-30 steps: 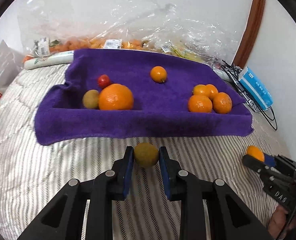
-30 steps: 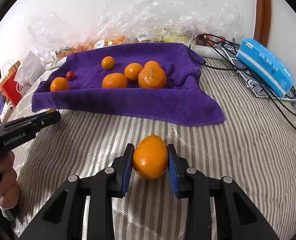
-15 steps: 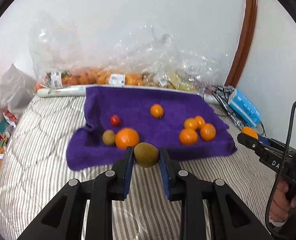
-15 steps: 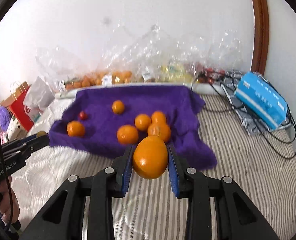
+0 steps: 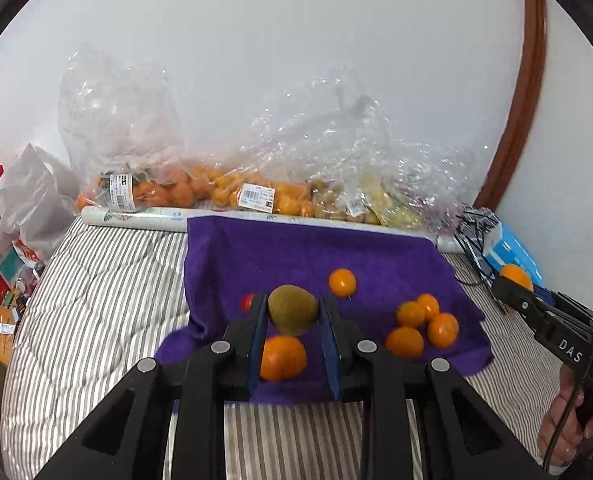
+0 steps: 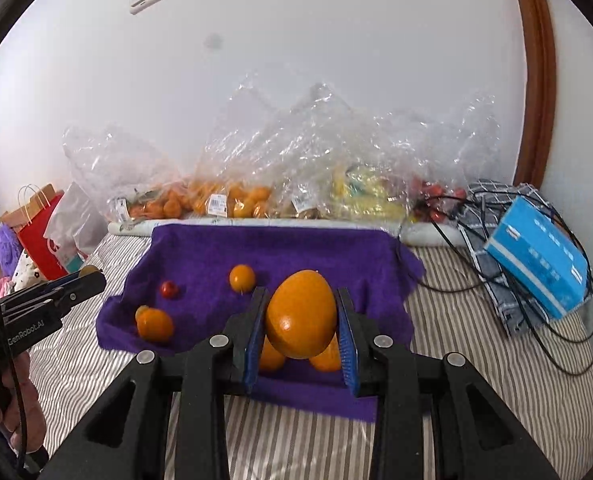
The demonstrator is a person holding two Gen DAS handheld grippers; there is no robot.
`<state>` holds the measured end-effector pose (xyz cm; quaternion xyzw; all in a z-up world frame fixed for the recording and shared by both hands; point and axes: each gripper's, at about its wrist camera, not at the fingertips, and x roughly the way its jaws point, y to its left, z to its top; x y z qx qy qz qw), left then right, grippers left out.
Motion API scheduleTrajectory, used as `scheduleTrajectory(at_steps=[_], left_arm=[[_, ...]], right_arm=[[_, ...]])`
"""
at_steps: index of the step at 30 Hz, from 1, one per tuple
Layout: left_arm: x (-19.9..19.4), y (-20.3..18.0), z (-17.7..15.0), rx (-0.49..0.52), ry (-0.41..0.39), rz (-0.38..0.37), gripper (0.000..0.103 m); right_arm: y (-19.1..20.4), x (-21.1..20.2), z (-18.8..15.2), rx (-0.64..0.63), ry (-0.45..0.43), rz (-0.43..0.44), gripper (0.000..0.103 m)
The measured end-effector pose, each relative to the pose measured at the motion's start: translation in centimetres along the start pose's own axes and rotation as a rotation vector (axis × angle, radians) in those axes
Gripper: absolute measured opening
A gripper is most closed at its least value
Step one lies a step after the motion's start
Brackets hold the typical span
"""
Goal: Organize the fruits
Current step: 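Carry the orange and yellow-green fruit over the purple towel with both tools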
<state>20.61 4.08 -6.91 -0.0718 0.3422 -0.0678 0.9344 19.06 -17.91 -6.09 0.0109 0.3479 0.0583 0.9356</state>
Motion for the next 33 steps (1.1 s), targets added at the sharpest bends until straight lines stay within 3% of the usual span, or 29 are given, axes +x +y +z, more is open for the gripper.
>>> scheduleTrajectory(at_steps=[8,13,17,21,25,33], left_arm=[[3.0,0.3,1.6,-0.025,0.005,0.008,0.025],[5.0,0.7,1.1,-0.038,-0.001,-0.012,0.025],[6.6,1.6,0.3,-0.062,0.029,-0.005,0.025],[6.8,2.8,0.2,-0.100,0.034,-0.004,0.025],[7.1,3.8,0.1,-0.139,0.040,-0.007,0.025],[7.8,3.1,-0.5,-0.117,0.060,-0.024,0.025]], right_arm=[[-0.2,2.1,2.0,0.005,-0.012,0.008,0.033],[-1.5,4.2,1.3,0.032,0.011,0.023,0.033],[-2.8,5.0,0.8,0.034,0.020,-0.017,0.033],[-4.2,4.9,0.9,0.055,0.003,-0.058,0.033],[-5.3,5.3,0.8,0.094,0.010,-0.039,0.033],[-3.5,7.6,-0.1,0.040,0.079,-0.009,0.033]])
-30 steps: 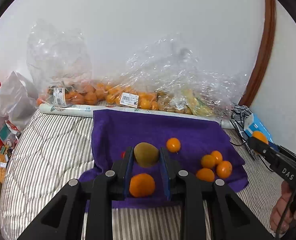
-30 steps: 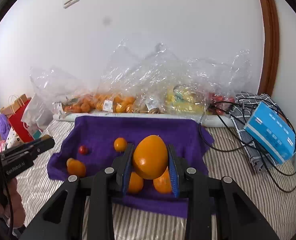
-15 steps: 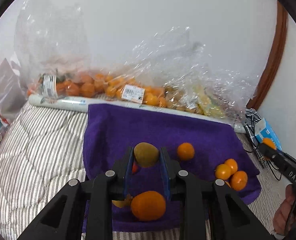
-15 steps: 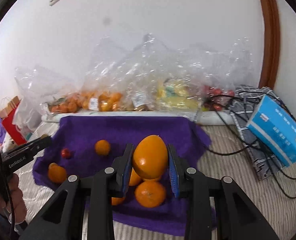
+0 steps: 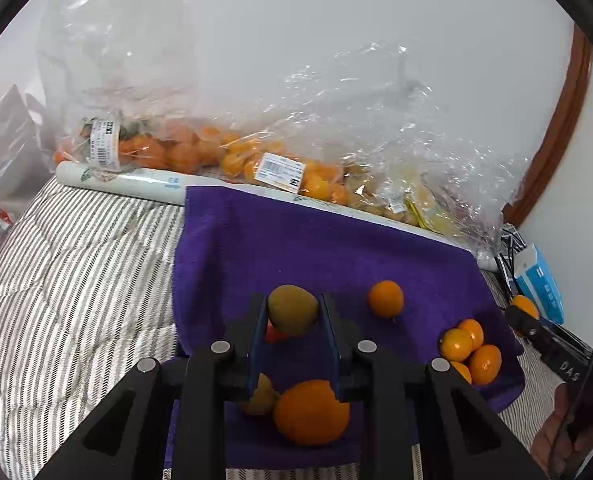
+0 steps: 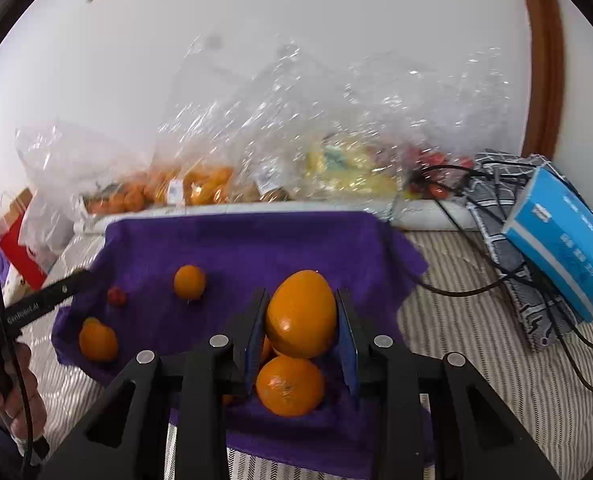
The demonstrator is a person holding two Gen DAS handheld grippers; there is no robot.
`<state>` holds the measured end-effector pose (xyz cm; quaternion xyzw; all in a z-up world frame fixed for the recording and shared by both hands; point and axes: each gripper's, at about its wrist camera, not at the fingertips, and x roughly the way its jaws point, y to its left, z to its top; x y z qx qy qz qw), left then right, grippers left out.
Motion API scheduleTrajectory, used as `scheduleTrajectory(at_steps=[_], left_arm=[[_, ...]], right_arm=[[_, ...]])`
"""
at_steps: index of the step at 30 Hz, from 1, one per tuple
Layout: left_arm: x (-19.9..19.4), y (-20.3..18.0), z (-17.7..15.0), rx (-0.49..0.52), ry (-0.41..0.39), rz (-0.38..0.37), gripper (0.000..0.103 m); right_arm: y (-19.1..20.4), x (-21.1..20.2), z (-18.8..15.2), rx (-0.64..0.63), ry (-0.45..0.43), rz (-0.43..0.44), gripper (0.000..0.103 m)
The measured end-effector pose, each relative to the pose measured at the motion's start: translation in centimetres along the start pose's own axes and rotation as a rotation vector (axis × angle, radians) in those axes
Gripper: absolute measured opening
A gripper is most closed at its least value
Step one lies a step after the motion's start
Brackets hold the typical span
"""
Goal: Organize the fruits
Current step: 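Carry the orange and yellow-green fruit over the purple towel with both tools, then lower both fruits onto the towel and open both tools to release them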
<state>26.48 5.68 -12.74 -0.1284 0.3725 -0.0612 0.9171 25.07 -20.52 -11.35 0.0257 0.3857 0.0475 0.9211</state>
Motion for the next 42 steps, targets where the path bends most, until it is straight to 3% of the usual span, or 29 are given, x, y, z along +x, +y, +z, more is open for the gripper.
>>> scheduleTrajectory(at_steps=[23,42], left_arm=[[1.9,-1.4,-1.1,0.036,0.064,-0.008,0.025],[2.7,-1.6,-1.6,0.044,0.103,-0.021,0.025]], right_arm=[[-0.2,2.9,-1.4,-0.019,0.092,-0.097,0.032],[-1.0,2.8,-1.4,0.010,0.095,-0.093,0.033]])
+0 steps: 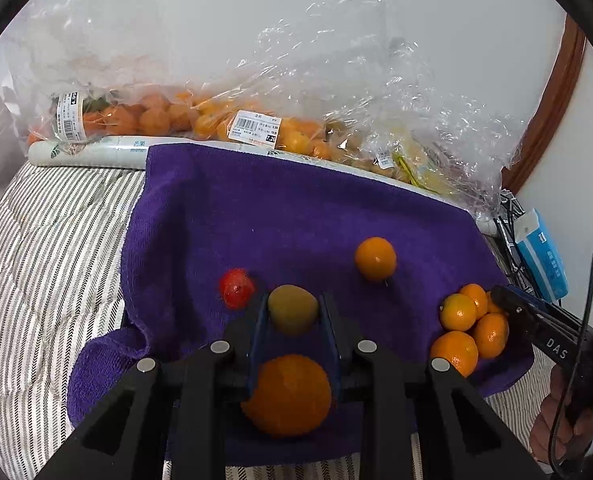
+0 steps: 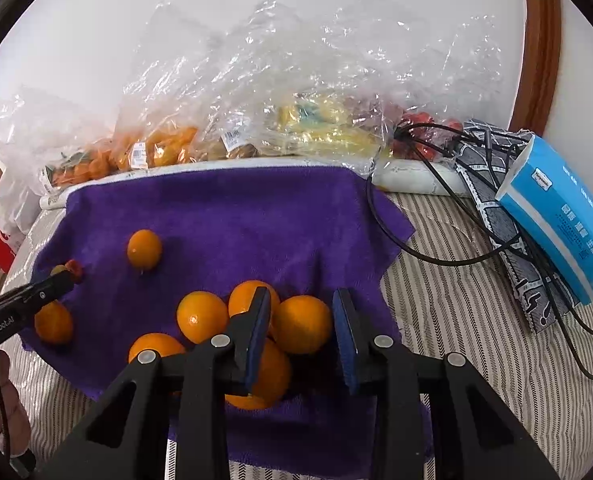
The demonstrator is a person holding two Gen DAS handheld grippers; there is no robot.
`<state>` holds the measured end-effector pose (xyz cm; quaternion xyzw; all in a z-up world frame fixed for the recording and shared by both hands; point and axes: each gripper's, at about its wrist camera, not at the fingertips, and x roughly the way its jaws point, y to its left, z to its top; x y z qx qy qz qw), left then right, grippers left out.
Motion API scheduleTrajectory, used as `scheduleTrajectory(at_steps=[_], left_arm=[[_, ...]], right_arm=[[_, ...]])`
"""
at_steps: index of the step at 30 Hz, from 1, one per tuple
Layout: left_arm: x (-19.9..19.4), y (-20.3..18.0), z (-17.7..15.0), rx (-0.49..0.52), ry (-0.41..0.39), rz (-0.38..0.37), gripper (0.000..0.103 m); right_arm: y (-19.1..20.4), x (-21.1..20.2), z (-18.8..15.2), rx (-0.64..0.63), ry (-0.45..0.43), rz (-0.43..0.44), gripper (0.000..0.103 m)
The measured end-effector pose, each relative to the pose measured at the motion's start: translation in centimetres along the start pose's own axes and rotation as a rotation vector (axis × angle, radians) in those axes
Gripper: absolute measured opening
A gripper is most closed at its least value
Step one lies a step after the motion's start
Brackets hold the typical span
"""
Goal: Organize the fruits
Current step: 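Lower both fruits onto the towel and open both tools to release them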
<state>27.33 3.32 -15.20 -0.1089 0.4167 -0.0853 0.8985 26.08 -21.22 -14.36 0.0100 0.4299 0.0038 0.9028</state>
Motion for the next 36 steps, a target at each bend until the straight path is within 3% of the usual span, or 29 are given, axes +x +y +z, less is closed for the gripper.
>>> scheduleTrajectory(at_steps=[20,28,36], left_arm=[[0.8,0.1,-0.1,-0.005,0.041,0.007,0.026],[-0.3,0.3,0.2,-0.027,0.011,-0.016,0.040],[-1.1,-0.1,0.4,-0.018,-0.002,-0.010,0.044]], right_arm=[[1.2,-0.2,-0.2,-0.060,-0.029,-0.035,0.037],[1.5,-1.2,-0.1,-0.064,-0.079,-0.012,0.042],[2.6,-2.0,-0.2,-0.099,-0.094,0.013,0.048]])
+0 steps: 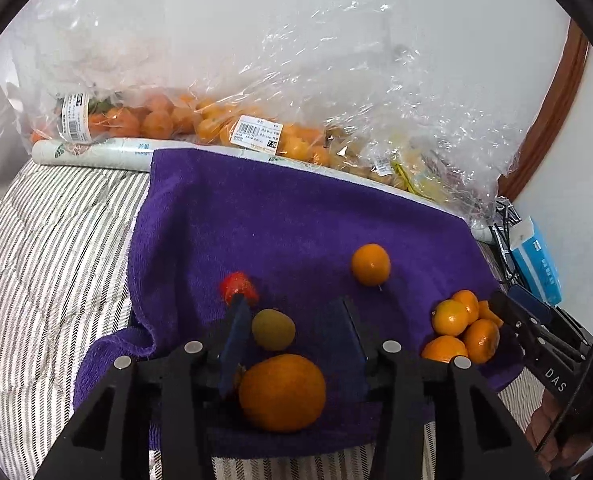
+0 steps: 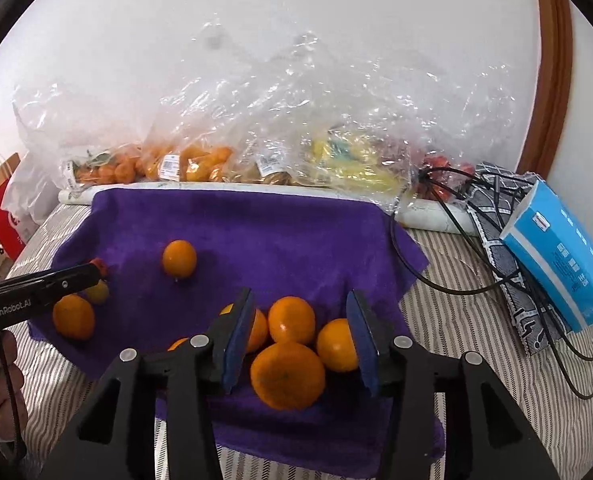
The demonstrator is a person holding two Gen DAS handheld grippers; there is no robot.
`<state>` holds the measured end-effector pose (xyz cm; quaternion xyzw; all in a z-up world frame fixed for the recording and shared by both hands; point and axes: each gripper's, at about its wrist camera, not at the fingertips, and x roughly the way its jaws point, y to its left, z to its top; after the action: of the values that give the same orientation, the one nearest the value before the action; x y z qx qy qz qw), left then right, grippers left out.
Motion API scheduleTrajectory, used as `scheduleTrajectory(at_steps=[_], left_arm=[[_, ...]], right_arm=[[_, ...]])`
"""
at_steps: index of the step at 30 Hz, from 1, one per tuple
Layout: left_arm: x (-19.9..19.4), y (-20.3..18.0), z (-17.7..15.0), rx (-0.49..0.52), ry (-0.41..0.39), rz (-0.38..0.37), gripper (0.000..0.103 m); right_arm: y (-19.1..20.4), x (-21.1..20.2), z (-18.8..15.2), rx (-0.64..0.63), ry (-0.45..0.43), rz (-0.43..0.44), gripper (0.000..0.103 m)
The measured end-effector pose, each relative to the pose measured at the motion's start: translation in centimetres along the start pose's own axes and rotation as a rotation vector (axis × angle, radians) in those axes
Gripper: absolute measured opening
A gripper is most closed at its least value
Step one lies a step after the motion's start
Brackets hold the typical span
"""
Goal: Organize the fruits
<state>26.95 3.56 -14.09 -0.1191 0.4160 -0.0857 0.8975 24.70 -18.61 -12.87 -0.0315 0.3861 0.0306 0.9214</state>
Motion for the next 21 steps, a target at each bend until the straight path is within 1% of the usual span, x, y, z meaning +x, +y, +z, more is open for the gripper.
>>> scheduleTrajectory(at_steps=[2,5,7,8,9,10,11,12,13,14,15,17,19,21], left_arm=[[-0.5,-0.4,0.2,0.012,0.008,0.024,0.044],[-2.1,-0.9,0.8,0.019,-0.011,0.015,0.044],[-3.3,-1.1,1.1,0.022,-0.015,0.024,0.045],[-4.1,-1.2,1.1,0.019,-0.016,0.021,0.047],[-4.7,-1.3,1.0,0.018,-0.013,0.018,0.051],[-5.7,-1.5,0.9,0.018,-0.015,0.011,0.056],[-6.4,-1.6,0.7,0.019,-0.023,0.016,0.058],[-7.1,-1.7,0.5,0.022,-0.033,0.032,0.063],[-8.4,-1.9,0.0,0.029,-0.054,0.061,0.065],[-9.3,-2.1,-0.4,0.038,-0.067,0.069,0.066],[-9.9,-2.2,-0.7,0.043,-0.074,0.070,0.068],[-11.5,-2.3,-1.6,0.045,-0.076,0.066,0.070],[-13.1,-2.3,-2.6,0.038,-0.073,0.040,0.070],[-14.2,-2.5,-3.4,0.042,-0.073,0.032,0.070]], right_arm=[[0.2,-0.3,0.0,-0.003,-0.003,0.007,0.048],[0.5,-1.3,0.7,0.020,0.012,0.056,0.048],[0.6,-2.7,1.3,0.047,0.001,0.060,0.048],[0.6,-3.3,1.5,0.053,0.000,0.054,0.048],[0.7,-4.3,1.8,0.057,-0.001,0.049,0.048],[0.9,-5.8,2.1,0.059,-0.016,0.046,0.048],[1.0,-7.1,2.2,0.062,-0.033,0.038,0.048],[1.1,-8.3,2.2,0.066,-0.047,0.022,0.049],[1.2,-9.5,2.2,0.071,-0.059,0.005,0.051],[1.3,-10.3,2.2,0.076,-0.066,-0.003,0.053],[1.4,-11.4,2.0,0.086,-0.071,-0.008,0.053],[1.5,-13.6,1.4,0.105,-0.069,0.009,0.053],[1.7,-15.0,0.8,0.116,-0.058,0.009,0.053],[1.8,-16.5,0.0,0.123,-0.048,0.008,0.053]])
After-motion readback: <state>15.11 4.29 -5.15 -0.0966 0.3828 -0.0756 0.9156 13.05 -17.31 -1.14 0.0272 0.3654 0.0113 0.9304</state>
